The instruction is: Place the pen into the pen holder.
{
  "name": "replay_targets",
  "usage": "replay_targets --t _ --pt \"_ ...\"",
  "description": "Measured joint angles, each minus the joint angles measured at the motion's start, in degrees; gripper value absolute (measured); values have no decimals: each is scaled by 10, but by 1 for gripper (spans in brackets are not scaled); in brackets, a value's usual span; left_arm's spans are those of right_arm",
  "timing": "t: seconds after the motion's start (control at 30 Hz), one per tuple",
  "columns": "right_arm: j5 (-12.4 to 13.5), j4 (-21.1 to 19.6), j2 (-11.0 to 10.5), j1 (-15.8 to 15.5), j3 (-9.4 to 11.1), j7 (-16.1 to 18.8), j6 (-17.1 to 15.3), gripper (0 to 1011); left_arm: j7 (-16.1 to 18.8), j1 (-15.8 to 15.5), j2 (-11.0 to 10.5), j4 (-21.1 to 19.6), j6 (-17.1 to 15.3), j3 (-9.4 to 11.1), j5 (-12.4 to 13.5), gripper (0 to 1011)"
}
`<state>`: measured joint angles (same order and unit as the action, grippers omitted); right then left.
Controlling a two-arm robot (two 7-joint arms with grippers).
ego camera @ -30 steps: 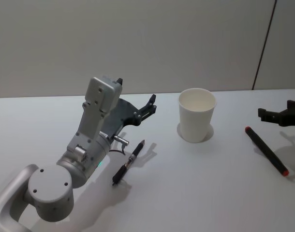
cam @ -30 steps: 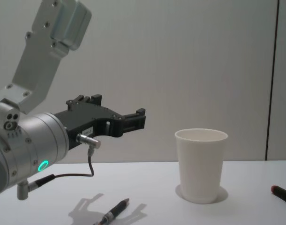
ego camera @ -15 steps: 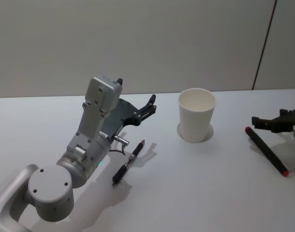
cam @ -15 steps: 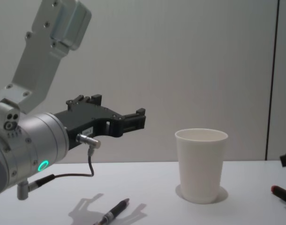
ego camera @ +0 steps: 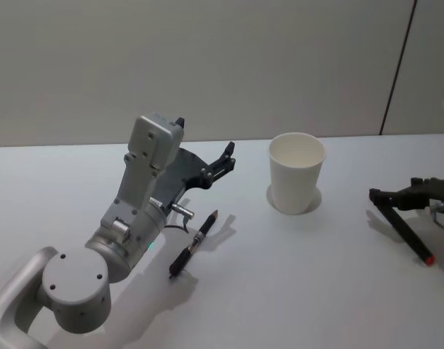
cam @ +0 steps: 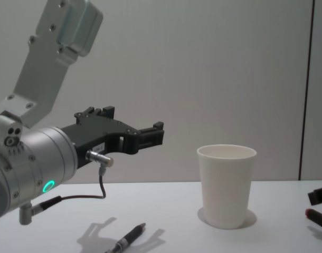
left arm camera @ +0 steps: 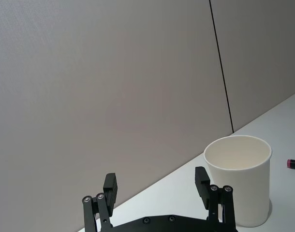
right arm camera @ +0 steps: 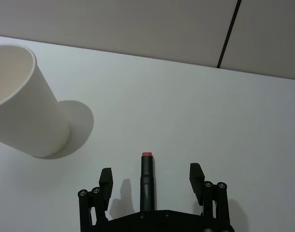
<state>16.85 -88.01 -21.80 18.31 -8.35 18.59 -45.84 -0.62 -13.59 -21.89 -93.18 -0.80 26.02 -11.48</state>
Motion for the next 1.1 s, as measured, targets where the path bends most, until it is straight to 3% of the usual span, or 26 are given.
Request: replay_targets --t 1.1 --pt "9 1 7 -24 -9 -19 -9 1001 0 0 0 0 0 0 0 1001"
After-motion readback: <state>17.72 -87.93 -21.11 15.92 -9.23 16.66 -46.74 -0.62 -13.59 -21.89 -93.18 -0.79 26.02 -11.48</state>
